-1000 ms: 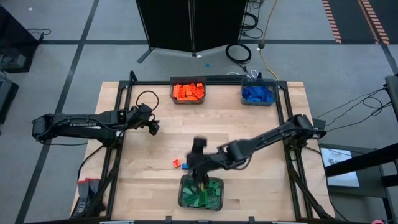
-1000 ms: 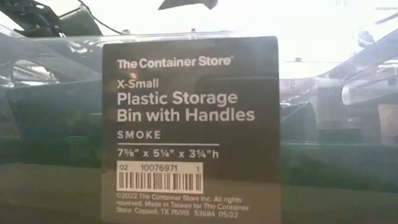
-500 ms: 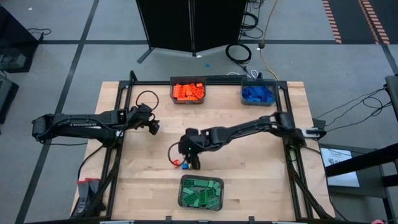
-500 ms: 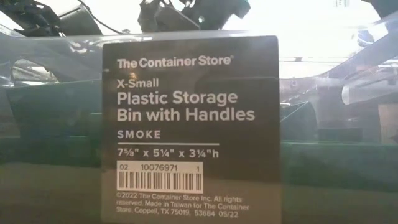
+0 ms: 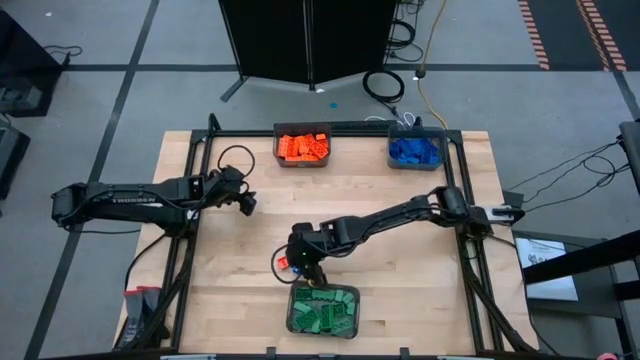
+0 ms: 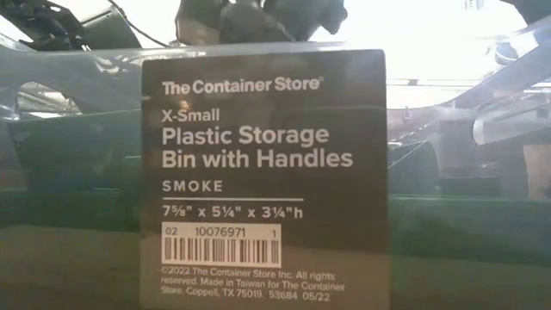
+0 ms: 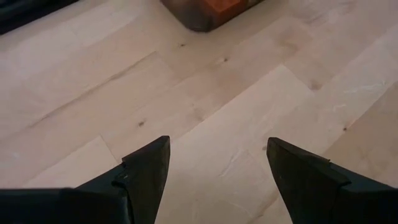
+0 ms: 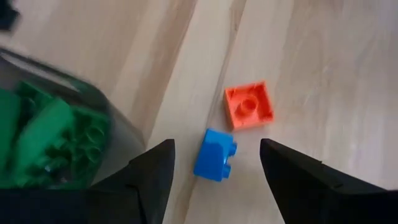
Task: Sort blocks
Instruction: Put the blue game piece into the top right black bin
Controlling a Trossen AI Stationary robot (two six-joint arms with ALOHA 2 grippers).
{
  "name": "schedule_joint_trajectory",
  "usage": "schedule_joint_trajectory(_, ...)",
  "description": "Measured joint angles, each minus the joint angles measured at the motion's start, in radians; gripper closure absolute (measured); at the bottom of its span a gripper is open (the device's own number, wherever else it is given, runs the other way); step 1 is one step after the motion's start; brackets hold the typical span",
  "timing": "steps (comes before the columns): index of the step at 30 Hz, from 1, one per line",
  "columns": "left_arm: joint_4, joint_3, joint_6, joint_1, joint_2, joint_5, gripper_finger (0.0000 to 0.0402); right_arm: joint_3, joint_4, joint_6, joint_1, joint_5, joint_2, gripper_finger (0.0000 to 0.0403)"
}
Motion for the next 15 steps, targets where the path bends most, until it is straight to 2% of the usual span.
schedule_joint_trajectory(6, 0.000, 0.000, 0.000, 0.000, 0.000, -0.001, 0.0132, -0.001, 0.011, 0.012, 0.000, -0.003, 0.055, 0.0172)
schedule_joint_trajectory(15, -0.001, 0.000, 0.003, -0.001, 0.000, -0.001, 0.0132, -0.001, 0.032, 0.037, -0.002, -0.004, 0.059, 0.0172)
